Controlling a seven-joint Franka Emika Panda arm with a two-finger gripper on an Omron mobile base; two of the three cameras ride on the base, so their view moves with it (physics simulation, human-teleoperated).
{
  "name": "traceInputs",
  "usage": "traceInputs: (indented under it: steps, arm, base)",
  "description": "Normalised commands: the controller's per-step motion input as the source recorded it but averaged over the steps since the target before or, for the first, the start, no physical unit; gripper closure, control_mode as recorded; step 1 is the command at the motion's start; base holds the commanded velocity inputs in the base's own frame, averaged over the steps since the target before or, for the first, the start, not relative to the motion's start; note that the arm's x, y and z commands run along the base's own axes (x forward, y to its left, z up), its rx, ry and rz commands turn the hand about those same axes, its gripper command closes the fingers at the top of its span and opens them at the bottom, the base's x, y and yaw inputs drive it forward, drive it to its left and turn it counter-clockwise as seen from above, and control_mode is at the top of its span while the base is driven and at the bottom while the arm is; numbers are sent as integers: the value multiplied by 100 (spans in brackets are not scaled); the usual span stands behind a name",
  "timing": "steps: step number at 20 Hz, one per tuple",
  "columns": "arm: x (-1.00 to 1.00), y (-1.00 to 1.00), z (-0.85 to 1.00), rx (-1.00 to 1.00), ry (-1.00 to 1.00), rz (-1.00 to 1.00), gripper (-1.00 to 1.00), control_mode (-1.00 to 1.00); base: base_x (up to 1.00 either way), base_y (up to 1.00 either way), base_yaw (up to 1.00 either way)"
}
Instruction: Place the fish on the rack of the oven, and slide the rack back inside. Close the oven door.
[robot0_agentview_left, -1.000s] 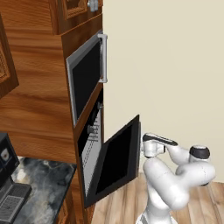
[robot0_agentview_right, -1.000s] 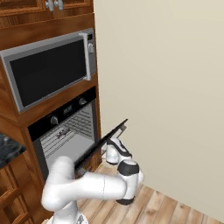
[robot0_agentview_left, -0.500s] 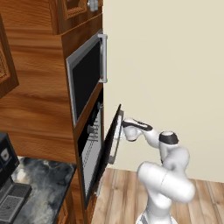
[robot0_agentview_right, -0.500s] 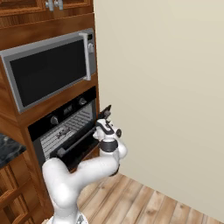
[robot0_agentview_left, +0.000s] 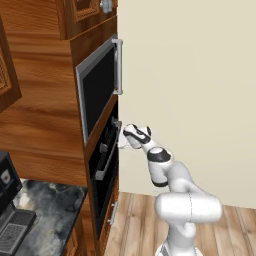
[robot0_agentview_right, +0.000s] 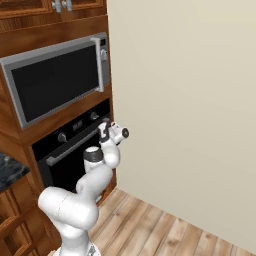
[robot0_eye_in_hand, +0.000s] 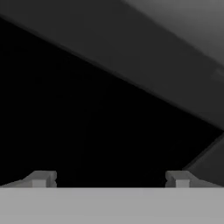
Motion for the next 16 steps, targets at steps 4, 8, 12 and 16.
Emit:
traceInputs:
  steps: [4, 8, 12, 16]
  arm:
    - [76, 100, -100, 9, -9, 5, -100, -100]
    - [27, 100, -85, 11, -9, 7, -100, -100]
    - [-2, 100, -78, 9, -14, 4, -100, -100]
    - [-8, 57, -49, 5, -4, 4, -100, -100]
  base:
    - [0, 0, 0]
    - [0, 0, 0]
    - [0, 0, 0]
    - [0, 0, 0]
